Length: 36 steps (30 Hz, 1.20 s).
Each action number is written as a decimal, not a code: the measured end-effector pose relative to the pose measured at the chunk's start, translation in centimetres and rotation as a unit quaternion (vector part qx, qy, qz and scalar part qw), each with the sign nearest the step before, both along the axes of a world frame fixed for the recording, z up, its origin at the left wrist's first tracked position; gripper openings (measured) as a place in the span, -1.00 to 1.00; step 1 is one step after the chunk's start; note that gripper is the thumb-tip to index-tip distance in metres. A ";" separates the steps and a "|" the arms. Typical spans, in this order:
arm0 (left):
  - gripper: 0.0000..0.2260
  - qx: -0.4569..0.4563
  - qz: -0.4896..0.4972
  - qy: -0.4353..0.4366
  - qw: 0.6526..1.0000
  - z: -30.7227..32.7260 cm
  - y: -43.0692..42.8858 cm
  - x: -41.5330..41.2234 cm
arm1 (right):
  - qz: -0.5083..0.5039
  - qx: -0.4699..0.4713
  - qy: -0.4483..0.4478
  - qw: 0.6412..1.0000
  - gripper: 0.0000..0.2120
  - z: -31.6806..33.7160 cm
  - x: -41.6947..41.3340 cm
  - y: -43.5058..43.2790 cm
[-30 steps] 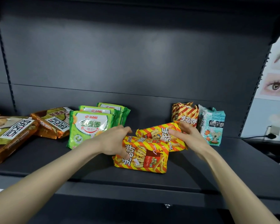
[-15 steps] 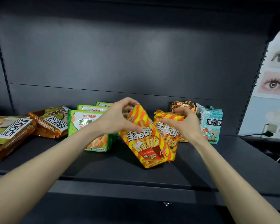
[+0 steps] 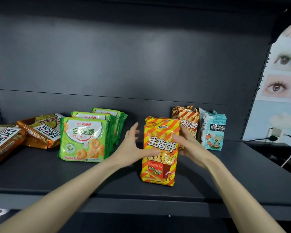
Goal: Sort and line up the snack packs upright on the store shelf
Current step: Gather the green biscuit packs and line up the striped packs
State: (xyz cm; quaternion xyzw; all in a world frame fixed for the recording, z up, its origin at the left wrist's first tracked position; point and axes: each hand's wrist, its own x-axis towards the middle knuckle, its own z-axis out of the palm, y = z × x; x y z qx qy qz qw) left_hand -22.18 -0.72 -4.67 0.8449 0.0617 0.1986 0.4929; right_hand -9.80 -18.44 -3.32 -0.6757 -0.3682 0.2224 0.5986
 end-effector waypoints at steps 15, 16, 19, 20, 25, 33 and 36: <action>-0.14 0.042 -0.077 0.067 0.994 -3.0 3.4 3.4 | -0.028 -0.060 -0.119 0.991 -0.33 -1.4 2.6 3.8; -0.11 0.048 -0.083 0.069 0.993 -3.0 3.5 3.9 | -0.028 -0.057 -0.111 0.992 -0.34 -1.5 3.0 4.2; -0.07 0.054 -0.090 0.067 0.992 -3.1 3.9 5.5 | -0.019 -0.082 -0.104 0.991 -0.31 -1.5 4.2 4.9; -0.08 0.054 -0.090 0.061 0.993 -3.1 4.1 6.0 | -0.017 -0.093 -0.107 0.990 -0.27 -1.4 4.5 5.1; -0.10 0.064 -0.078 0.046 0.994 -3.7 5.0 9.0 | -0.063 -0.092 -0.126 0.986 -0.19 -1.6 6.7 6.0; -0.21 0.144 -0.018 0.059 0.988 -4.5 5.9 11.7 | -0.107 -0.106 -0.172 0.973 -0.23 -1.5 8.5 7.4; -0.37 0.194 -0.002 0.099 0.976 -4.3 5.8 12.0 | -0.130 -0.122 -0.190 0.965 -0.24 -1.4 8.6 7.6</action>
